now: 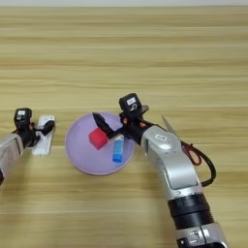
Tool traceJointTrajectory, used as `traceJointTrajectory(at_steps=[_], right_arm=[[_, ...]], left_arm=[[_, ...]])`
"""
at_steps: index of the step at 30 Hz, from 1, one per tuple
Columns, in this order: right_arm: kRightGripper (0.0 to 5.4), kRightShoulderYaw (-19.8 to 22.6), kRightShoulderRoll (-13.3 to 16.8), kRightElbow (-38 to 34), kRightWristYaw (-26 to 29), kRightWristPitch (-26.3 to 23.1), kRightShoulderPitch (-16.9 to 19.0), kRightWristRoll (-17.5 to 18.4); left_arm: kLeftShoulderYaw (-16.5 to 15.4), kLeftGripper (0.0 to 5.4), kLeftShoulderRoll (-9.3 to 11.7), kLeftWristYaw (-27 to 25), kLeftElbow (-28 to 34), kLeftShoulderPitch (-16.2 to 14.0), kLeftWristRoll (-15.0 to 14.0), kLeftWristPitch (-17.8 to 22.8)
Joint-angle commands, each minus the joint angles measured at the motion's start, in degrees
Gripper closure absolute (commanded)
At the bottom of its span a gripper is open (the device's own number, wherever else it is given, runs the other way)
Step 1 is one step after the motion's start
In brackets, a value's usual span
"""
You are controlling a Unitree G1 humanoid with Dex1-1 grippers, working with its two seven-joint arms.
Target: Move the objects on the table
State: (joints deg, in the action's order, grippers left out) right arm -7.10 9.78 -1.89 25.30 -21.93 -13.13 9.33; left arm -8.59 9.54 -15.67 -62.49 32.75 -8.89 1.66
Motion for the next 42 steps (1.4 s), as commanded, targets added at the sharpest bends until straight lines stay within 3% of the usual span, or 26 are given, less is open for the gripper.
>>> traceJointTrajectory(at_steps=[1, 8, 17, 30, 42], right_arm=[[0.00, 0.3, 0.1, 0.6, -1.1, 1.0, -0.8, -0.9], [0.00, 0.7, 0.2, 2.4, -3.1, 2.9, -1.3, -2.6], [0.00, 2.6, 0.6, 9.7, -9.2, 7.7, -3.8, -6.9], [0.00, 6.3, 0.3, 21.6, -15.5, 14.7, -7.8, -9.1], [0.00, 4.6, -0.8, 30.3, -14.4, 19.8, -9.6, -10.5]], left_arm=[[1.0, 0.62, -0.1, 1.6, 0.5, -1.0, 2.1, -2.7], [0.8, 0.01, -0.9, 2.8, 1.6, -1.4, 2.6, -4.9], [0.9, 0.01, -1.3, 3.5, 2.6, -1.8, 3.0, -5.4], [0.0, 0.01, -2.0, 5.8, 3.7, -1.8, 2.8, -7.9], [-0.2, 0.01, -5.2, 11.7, 8.4, -3.6, 3.0, -12.5]])
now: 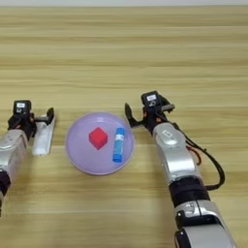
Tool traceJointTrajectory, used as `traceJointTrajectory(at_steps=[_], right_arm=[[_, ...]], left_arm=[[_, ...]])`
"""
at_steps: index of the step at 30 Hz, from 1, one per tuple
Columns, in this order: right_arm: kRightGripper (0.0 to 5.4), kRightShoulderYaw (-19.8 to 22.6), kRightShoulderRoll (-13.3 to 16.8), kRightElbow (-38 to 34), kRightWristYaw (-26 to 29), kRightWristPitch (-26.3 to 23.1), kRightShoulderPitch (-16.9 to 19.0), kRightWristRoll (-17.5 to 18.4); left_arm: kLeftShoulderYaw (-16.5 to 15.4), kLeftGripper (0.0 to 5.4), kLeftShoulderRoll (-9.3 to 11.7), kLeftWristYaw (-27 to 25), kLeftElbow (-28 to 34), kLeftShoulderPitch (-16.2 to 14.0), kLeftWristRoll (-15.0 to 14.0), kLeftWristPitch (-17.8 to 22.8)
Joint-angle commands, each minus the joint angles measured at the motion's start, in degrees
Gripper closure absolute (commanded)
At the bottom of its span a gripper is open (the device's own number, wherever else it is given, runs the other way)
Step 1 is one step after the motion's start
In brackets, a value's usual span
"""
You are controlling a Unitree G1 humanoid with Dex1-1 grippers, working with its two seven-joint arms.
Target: Move the objects on the table
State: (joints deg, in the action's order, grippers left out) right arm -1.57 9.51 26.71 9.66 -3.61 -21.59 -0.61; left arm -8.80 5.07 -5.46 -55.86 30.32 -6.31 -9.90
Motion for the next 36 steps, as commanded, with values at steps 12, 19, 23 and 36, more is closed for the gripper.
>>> traceJointTrajectory(at_steps=[12, 19, 23, 36], right_arm=[[0.00, -2.8, -1.6, 3.3, 6.2, 4.6, -0.8, 0.1], [0.00, -4.2, -2.9, 2.2, 9.5, 5.9, 0.2, 0.6], [0.00, -5.3, -3.5, 2.1, 10.7, 6.6, 0.7, 0.2], [0.00, -8.3, -4.8, 5.8, 11.8, 8.2, 0.5, -1.6]], left_arm=[[1.1, 0.01, -2.1, 2.5, 4.4, -2.5, 1.4, -0.9], [1.2, 0.01, -2.2, 2.7, 4.5, -2.5, 1.7, -1.0], [1.2, 0.01, -2.3, 2.9, 4.5, -2.5, 1.8, -1.0], [1.5, 0.01, -2.5, 3.5, 4.0, -2.3, 2.0, -1.3]])
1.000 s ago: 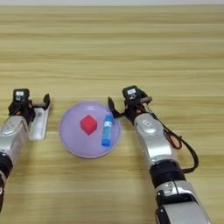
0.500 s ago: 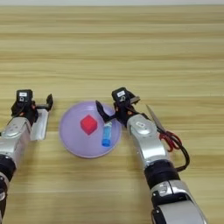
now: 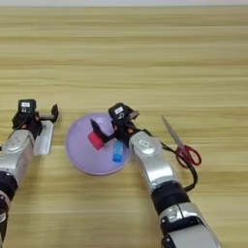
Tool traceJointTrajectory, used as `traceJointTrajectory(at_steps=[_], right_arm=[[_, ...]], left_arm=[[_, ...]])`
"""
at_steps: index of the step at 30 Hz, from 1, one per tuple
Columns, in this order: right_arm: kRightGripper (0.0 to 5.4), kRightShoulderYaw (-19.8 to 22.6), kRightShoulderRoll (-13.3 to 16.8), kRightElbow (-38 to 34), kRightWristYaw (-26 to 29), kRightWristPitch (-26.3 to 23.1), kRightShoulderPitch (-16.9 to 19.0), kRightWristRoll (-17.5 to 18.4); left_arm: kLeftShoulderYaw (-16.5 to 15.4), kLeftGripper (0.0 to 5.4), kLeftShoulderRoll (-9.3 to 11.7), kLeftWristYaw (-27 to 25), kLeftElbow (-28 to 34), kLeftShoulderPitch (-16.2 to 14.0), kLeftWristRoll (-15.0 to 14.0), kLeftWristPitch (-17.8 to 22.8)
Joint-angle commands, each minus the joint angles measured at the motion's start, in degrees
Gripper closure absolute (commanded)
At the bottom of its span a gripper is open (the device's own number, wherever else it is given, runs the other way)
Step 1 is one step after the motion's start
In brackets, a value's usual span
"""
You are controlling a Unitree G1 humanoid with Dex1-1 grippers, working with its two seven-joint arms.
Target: Move the objects on the table
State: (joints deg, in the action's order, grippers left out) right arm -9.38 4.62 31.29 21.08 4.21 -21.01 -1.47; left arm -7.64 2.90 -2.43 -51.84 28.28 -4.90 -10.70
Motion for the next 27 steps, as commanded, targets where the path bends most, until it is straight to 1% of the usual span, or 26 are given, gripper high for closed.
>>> traceJointTrajectory(at_steps=[1, 7, 19, 27], right_arm=[[0.00, -0.6, 0.0, 1.3, 0.5, 0.5, -0.1, -0.7], [0.00, -1.3, -0.1, 1.7, 1.5, 0.6, 0.2, -1.2], [0.00, -3.9, 0.6, 1.9, 3.9, -0.8, 1.5, -2.7], [0.00, -4.9, 0.9, 2.8, 4.2, -2.0, 1.5, -3.8]], left_arm=[[0.3, 0.01, -0.4, 0.5, -0.1, -0.2, 0.6, -0.5], [0.5, 0.01, -0.6, 0.8, -0.2, -0.1, 0.7, -0.6], [0.8, 0.01, -0.8, 1.2, -0.4, 0.0, 1.0, -0.8], [1.0, 0.01, -0.8, 1.2, -0.4, 0.0, 0.9, -0.9]])
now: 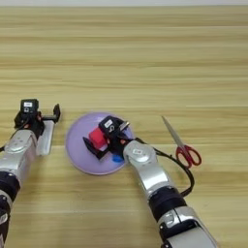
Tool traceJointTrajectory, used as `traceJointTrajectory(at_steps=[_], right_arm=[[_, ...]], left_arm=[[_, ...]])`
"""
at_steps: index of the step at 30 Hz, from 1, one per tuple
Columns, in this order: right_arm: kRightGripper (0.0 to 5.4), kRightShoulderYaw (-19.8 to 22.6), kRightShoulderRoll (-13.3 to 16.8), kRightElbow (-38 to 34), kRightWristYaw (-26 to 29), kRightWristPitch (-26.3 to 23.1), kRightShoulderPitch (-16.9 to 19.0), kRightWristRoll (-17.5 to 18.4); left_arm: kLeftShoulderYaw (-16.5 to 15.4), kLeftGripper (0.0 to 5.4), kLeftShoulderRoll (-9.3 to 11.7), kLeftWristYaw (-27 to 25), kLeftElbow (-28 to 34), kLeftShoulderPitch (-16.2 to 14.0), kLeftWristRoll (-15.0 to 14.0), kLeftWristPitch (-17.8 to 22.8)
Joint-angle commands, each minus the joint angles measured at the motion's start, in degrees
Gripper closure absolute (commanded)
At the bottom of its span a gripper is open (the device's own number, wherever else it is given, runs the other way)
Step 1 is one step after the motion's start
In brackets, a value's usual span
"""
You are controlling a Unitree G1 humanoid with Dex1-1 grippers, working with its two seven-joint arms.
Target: Move the objects on the table
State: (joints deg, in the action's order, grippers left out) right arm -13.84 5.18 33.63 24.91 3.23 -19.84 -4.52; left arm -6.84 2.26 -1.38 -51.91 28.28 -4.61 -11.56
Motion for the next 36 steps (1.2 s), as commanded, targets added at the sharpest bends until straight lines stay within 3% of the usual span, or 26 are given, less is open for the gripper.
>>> traceJointTrajectory(at_steps=[1, 9, 27, 36], right_arm=[[0.00, -0.5, 0.4, 0.5, 0.5, -1.1, 0.3, -0.8], [0.64, -1.3, 0.6, 0.7, 1.2, -2.0, 0.6, -1.5], [3.05, -1.4, 0.7, 0.2, 1.7, -2.2, 0.7, -0.9], [3.13, 0.6, 1.0, -3.7, 1.6, -2.0, 1.5, 0.8]], left_arm=[[0.2, 0.01, -0.1, 0.2, -0.4, 0.0, 0.6, -0.1], [0.4, 0.00, -0.1, 0.2, -0.4, 0.0, 0.6, -0.1], [0.5, 0.00, -0.2, 0.3, -0.4, 0.1, 0.6, 0.0], [0.6, 0.00, -0.4, 0.2, -0.5, 0.2, 0.7, -0.1]])
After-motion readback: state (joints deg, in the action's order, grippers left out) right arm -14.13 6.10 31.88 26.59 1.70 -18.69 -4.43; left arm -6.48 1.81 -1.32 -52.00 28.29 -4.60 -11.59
